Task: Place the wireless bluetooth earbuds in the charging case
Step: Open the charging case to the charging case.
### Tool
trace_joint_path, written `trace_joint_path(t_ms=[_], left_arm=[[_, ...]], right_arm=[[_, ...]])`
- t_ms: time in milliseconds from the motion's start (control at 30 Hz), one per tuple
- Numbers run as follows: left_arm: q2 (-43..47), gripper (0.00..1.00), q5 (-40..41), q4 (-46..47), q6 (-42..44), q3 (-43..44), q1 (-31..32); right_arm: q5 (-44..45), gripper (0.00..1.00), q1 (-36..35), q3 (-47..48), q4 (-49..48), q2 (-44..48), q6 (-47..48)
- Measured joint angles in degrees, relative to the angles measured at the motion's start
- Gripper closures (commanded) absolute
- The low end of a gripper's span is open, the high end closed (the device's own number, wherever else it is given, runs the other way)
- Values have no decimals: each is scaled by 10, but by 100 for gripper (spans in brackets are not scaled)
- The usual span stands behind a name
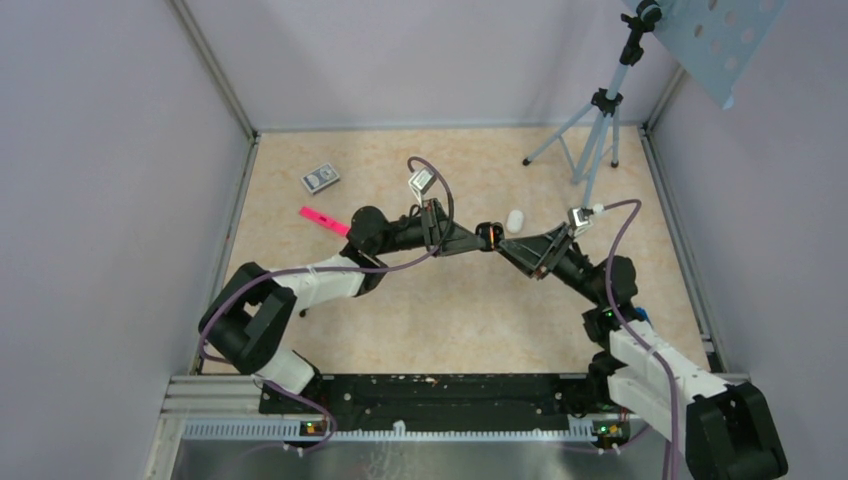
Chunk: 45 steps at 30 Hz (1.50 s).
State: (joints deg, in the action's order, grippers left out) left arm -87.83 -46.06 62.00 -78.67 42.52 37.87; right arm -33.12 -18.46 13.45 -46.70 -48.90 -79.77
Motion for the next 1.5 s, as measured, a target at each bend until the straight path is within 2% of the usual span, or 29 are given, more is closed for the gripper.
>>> trace_joint_path(t_ms=[300,500,667,800,933,1267,1400,1500], left_arm=[[1,100,-21,22,-13,0,-3],[1,100,-72,32,-26,10,-7],[-9,100,-110,88,-65,31,-7],[-51,100,-133,168,-132,54,-7],[-80,100,-142,204,-174,63,-7],[-80,100,-148,207,-176,67,-7],[-80,100,-148,208,-176,67,-7],[-79,100,-148,208,-177,67,-7]], right_arm=[[-49,29,2,-12,-117,-40,-41],[-91,24,2,7,-179,-50,-54],[-114,22,2,9,-268,-85,-83],[-132,22,2,13,-344,-136,-124],[-140,22,2,23,-365,-165,-152],[-160,33,2,54,-386,-165,-169],[-160,41,2,53,-387,-165,-168],[-160,42,2,52,-388,-165,-167]])
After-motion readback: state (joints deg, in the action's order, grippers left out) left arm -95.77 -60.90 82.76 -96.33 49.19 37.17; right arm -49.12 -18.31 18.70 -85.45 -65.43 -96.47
